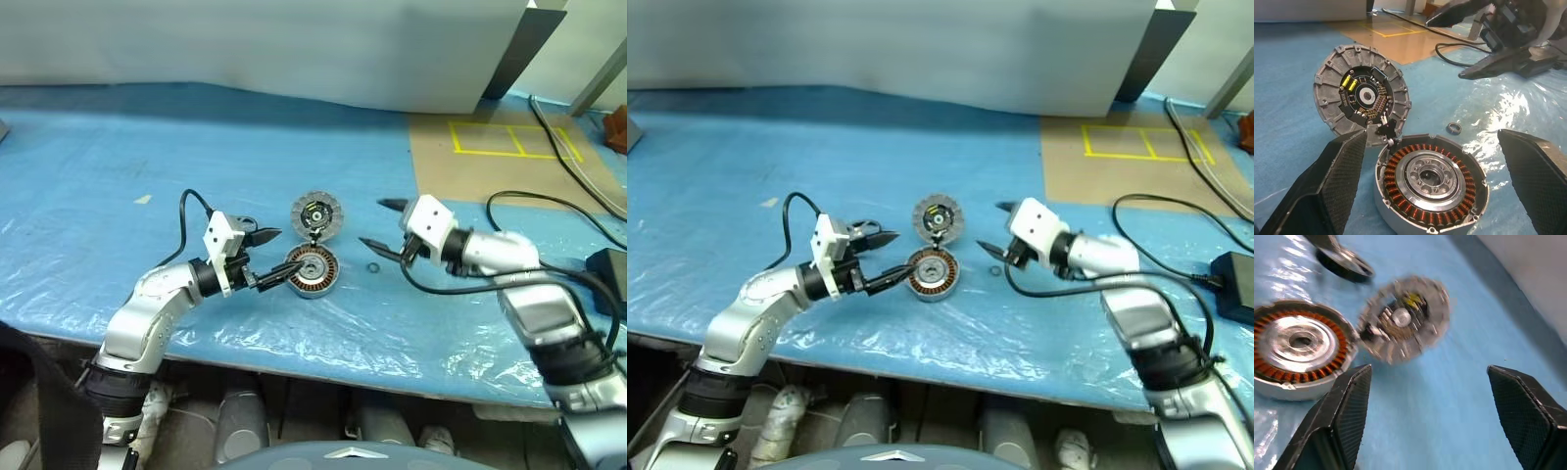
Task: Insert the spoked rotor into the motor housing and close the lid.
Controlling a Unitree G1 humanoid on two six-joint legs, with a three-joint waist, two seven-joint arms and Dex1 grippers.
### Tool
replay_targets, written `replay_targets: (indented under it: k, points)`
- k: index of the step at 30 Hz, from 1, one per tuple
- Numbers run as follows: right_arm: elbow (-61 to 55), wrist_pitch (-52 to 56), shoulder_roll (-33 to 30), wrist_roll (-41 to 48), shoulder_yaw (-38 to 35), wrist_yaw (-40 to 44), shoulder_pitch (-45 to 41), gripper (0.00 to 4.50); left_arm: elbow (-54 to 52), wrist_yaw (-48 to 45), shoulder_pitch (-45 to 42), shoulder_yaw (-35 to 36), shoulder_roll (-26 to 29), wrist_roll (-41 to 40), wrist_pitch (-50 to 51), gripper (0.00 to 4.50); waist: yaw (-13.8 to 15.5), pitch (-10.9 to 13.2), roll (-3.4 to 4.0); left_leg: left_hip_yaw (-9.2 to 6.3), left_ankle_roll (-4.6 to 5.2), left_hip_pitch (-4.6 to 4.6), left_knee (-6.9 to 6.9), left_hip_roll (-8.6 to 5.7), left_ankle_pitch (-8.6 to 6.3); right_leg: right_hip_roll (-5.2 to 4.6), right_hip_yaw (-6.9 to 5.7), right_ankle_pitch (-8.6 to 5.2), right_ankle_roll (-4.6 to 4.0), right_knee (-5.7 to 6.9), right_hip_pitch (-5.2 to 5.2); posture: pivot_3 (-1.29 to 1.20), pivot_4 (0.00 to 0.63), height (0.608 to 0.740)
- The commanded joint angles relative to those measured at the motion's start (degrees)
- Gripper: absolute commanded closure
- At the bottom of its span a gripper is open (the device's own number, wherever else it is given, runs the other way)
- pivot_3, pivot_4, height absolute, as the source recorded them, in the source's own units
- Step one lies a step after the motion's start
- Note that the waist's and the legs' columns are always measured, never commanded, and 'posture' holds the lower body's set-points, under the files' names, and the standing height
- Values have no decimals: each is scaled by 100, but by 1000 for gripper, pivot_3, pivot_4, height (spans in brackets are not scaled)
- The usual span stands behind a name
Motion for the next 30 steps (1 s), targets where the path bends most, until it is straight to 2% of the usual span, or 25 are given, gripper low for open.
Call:
replay_targets:
  k: [1,5,9,17,25,28,30]
  points:
    - [-587,430,432,-346,207,-636,489,572,137,-111,-253,-92,-47,65,-161,0,20,1,5,3,-5,1,-2,-1,3,0,2,1,1,-5,-1,0,150,740]
    - [-284,521,898,-371,9,-1023,610,572,350,-255,-385,-238,-76,172,-296,0,-35,2,7,13,-13,1,-18,-21,8,-4,31,20,32,-42,-5,0,150,740]
    - [247,128,771,-739,12,-1137,575,572,332,-475,-368,-335,-7,241,-453,0,-17,1,6,20,-17,-1,-34,-39,11,-15,40,28,46,-71,-1,0,150,740]
    - [404,152,698,-566,121,-558,874,572,123,-879,-78,-460,318,430,-817,0,-9,0,6,20,-17,6,-50,-36,10,-12,36,40,68,-71,1,0,150,740]
    - [762,273,826,-434,85,-345,894,572,-14,-693,-134,-451,301,435,-638,0,-9,0,5,35,-4,78,-50,-34,2,-14,47,25,46,-72,61,0,150,740]
    - [876,321,818,-323,24,-226,939,1172,-46,-621,-199,-454,291,429,-544,0,-8,-1,5,40,-3,93,-51,-34,2,-14,50,25,46,-73,74,0,150,740]
    - [954,272,750,-389,52,-187,1003,1826,-44,-595,-228,-451,297,418,-495,0,-4,-1,4,40,-3,95,-52,-33,2,-14,50,25,46,-76,78,0,150,740]
